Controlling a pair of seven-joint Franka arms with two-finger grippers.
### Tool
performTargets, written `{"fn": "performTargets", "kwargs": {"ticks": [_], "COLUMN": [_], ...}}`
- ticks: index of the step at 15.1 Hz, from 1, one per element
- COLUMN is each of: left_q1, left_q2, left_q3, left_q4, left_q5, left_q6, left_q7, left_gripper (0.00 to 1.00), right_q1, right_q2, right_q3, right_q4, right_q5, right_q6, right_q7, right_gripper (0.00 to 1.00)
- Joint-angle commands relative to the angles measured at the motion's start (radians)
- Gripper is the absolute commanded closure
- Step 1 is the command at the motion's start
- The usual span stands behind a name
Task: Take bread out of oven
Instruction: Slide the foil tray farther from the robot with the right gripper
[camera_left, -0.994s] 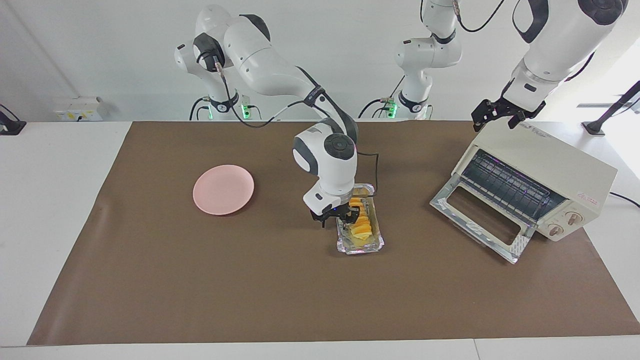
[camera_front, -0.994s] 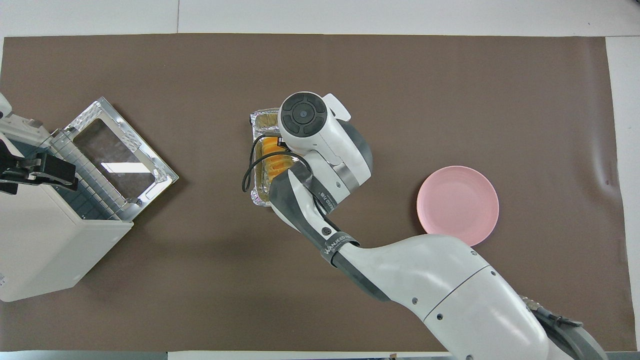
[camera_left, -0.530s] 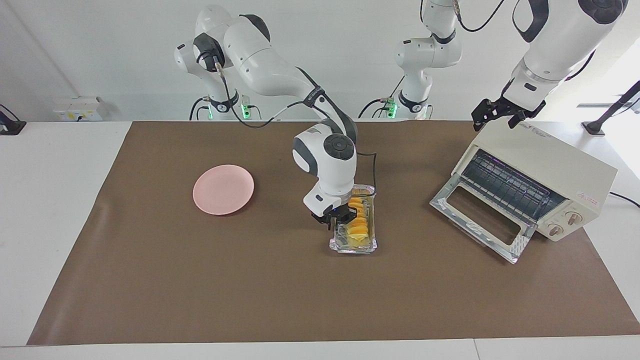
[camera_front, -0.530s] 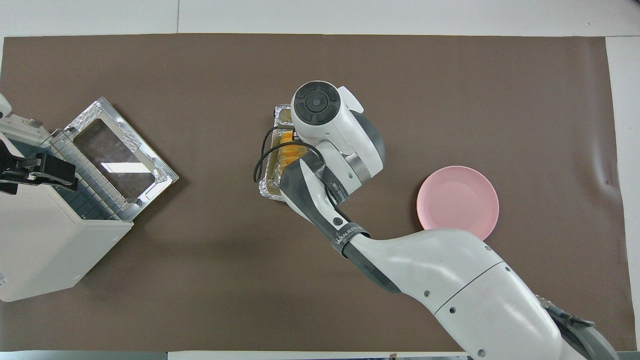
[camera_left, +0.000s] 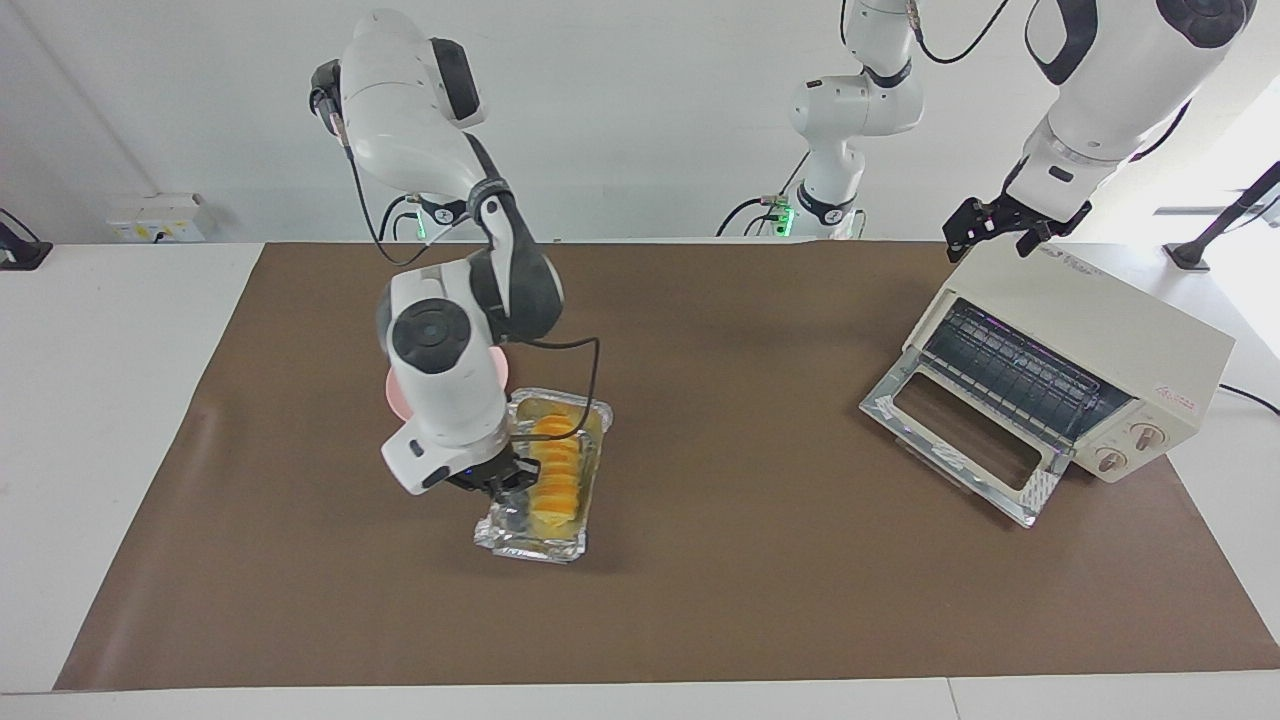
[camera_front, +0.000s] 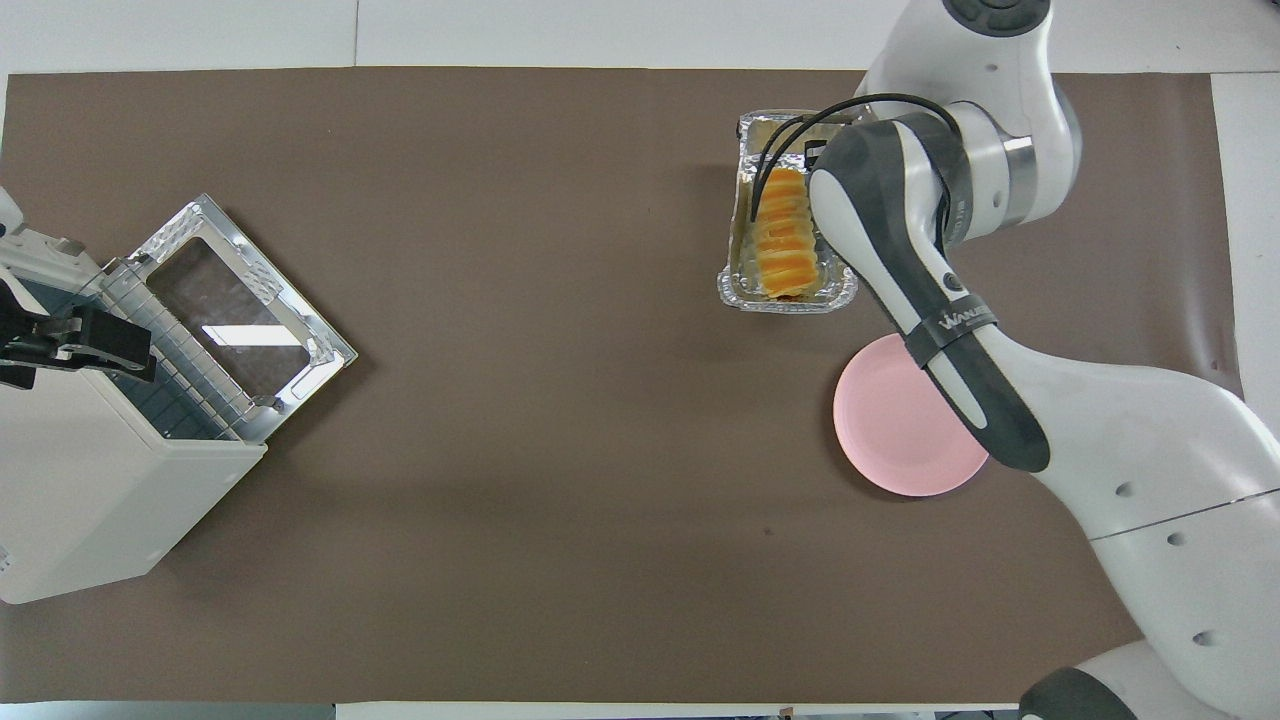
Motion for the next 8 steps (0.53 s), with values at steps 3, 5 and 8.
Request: {"fn": "performTargets", "kwargs": {"ticks": [3, 5, 8], "left_q1": [0.012, 0.012, 0.012], "left_q2": [-0.019, -0.019, -0.019], "left_q3": [-0.007, -0.007, -0.007], "left_q4": [-0.011, -0.011, -0.011], "left_q5": [-0.009, -0.009, -0.009], "left_q6": [-0.009, -0.009, -0.009], "left_q7": [-0.011, -0.009, -0.009], "left_gripper": [0.00, 0.00, 0.00], "right_q1": [-0.093, -0.121, -0.119], "right_q2": [0.035, 0.035, 0.024], "right_q3": [0.013, 0.013, 0.013], "right_q4": [-0.048, -0.098, -0.149], "right_q5": [0.009, 0.007, 0.007], "right_q6": [0.157, 0.217, 0.237], "right_q7": [-0.145, -0.195, -0.208], "right_gripper": [1.00, 1.00, 0.87]}}
